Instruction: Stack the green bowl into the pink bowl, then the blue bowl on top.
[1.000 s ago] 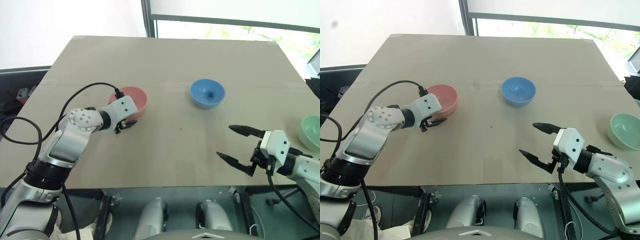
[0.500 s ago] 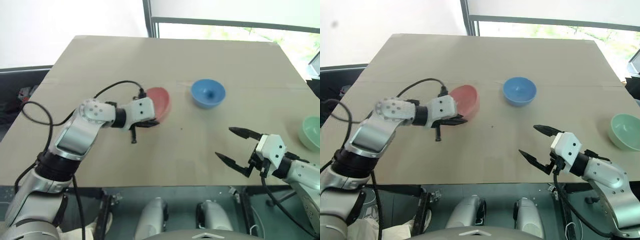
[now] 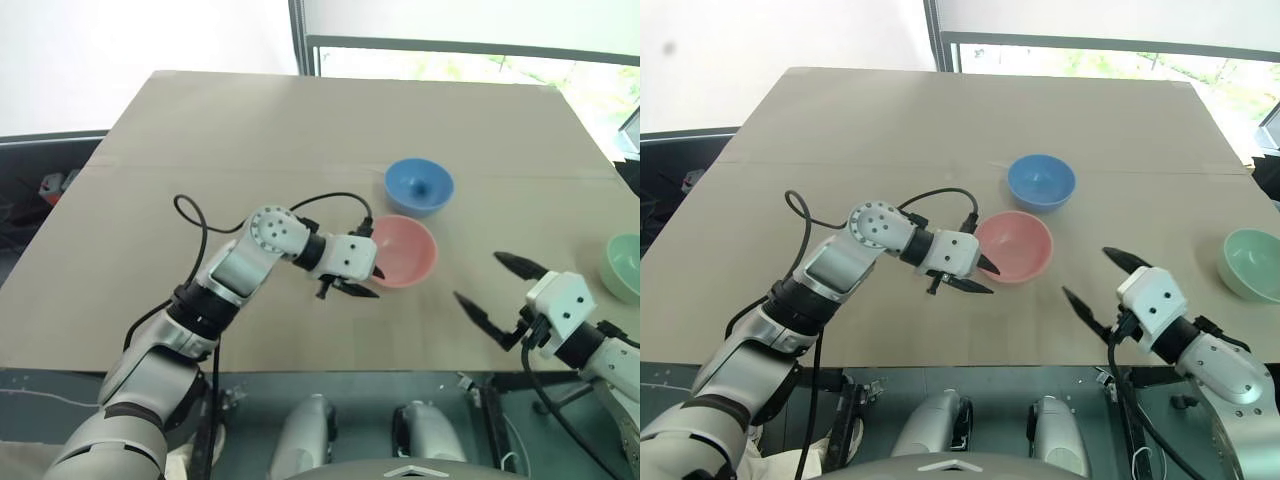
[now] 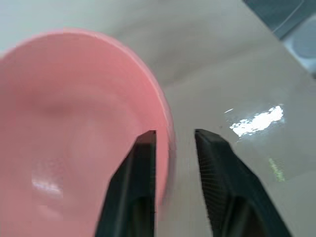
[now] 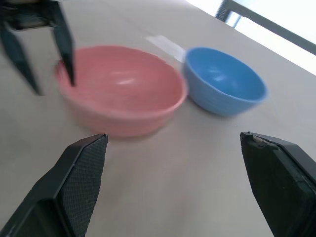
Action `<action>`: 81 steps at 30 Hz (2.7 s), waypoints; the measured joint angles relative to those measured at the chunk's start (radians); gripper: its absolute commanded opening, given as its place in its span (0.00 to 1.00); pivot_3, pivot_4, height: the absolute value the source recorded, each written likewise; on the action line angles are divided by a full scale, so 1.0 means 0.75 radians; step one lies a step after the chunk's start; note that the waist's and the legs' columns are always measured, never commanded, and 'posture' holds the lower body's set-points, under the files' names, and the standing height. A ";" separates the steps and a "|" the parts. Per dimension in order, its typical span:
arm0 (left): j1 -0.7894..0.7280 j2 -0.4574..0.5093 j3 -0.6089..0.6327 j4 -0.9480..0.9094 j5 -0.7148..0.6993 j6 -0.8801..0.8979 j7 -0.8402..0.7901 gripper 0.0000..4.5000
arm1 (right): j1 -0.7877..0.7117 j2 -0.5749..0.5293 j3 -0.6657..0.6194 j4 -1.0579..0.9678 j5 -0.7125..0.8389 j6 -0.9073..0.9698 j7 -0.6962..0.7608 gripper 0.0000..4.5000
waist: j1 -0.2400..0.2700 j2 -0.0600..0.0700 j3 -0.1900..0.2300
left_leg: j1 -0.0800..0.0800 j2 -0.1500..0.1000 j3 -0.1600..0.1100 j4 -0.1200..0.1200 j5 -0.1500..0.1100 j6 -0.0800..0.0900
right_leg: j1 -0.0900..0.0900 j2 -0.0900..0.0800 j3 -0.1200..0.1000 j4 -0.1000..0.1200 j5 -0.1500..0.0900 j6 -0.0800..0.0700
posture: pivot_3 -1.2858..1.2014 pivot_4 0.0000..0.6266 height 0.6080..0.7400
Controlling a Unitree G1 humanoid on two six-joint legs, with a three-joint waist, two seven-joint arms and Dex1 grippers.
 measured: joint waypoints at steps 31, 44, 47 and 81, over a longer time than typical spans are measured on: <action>0.471 0.006 0.744 -0.408 -0.860 0.412 0.246 0.73 | -0.499 -0.231 -0.160 0.784 -0.272 0.480 -0.159 0.03 | -0.016 0.004 0.000 | 0.001 0.002 0.000 0.000 -0.001 0.001 | 0.002 -0.002 0.001 -0.001 0.000 0.000 | 0.52 0.24 1.00; 0.602 -0.015 0.817 -0.178 -0.794 0.261 0.281 0.73 | -0.647 -0.018 0.374 -0.046 0.254 0.612 0.143 0.03 | -0.009 0.003 0.000 | -0.001 0.002 -0.003 -0.001 -0.001 0.001 | 0.001 -0.003 -0.001 -0.002 0.000 0.000 | 0.52 0.24 1.00; 0.602 -0.007 0.825 -0.157 -0.769 0.222 0.276 0.73 | -0.698 -0.030 0.470 -0.022 0.234 0.630 0.147 0.03 | -0.010 0.003 0.000 | -0.001 0.001 -0.003 0.001 -0.001 0.002 | 0.002 -0.004 -0.001 -0.002 0.000 0.000 | 0.52 0.24 1.00; 0.857 0.017 0.901 -0.426 -0.777 0.223 0.430 0.73 | -1.535 -0.034 0.821 1.890 -0.701 -0.993 0.218 0.59 | -0.054 0.006 0.004 | 0.000 0.003 0.002 -0.007 0.000 0.000 | -0.002 -0.003 0.002 -0.004 0.000 0.000 | 0.52 0.24 1.00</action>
